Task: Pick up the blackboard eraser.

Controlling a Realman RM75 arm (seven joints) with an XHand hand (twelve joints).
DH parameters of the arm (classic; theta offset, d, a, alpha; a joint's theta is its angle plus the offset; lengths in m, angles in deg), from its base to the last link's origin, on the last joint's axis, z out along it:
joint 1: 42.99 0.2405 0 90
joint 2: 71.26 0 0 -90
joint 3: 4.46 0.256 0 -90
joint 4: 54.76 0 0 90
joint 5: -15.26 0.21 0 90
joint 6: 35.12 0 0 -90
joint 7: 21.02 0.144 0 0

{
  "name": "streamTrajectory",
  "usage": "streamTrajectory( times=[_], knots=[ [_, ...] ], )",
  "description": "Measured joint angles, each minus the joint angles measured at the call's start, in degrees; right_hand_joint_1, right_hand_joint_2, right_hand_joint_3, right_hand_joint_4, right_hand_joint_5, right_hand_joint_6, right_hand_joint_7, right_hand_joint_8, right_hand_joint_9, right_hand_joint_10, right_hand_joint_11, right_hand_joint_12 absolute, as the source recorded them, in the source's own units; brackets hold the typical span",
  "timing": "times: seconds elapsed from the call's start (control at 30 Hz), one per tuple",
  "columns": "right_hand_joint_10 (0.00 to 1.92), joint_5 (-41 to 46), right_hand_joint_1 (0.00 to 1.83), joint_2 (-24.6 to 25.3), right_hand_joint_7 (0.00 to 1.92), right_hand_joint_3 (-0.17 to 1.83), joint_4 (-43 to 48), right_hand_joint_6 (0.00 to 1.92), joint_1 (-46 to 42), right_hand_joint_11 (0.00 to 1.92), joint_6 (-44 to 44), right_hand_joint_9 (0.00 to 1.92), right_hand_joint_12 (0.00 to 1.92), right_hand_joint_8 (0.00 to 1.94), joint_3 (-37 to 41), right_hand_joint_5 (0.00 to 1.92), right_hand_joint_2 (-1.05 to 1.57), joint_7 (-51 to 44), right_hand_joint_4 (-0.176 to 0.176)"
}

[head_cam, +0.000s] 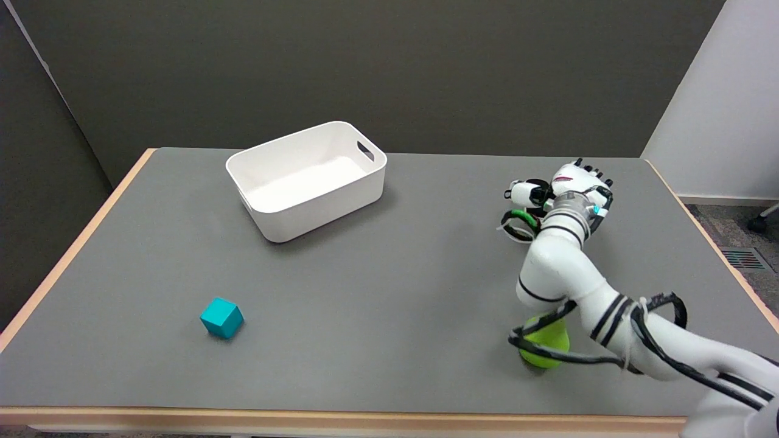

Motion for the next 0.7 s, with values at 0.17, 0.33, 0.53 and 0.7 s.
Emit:
streamTrajectory(
  times=[0.17, 0.33, 0.53, 0.7],
  knots=[
    [0.96, 4.38, 0.44, 0.27, 0.26, 0.76, -3.35, 0.47, 3.38, 0.38, -0.12, 0.15, 1.67, 0.59, -0.92, 0.16, 0.70, -2.02, -0.176],
    [0.97, 8.19, 0.44, 0.80, 0.26, 0.76, -7.63, 0.47, 6.73, 0.39, 0.22, 0.15, 1.68, 0.59, -1.92, 0.16, 0.70, -3.45, -0.176],
    [0.97, 11.12, 0.44, 1.90, 0.26, 0.76, -12.85, 0.47, 9.97, 0.39, 1.75, 0.15, 1.69, 0.59, -2.75, 0.16, 0.70, -4.47, -0.176],
    [0.97, 12.96, 0.44, 3.12, 0.26, 0.76, -17.35, 0.47, 12.60, 0.40, 3.37, 0.16, 1.69, 0.60, -3.30, 0.16, 0.70, -5.10, -0.176]
  ],
)
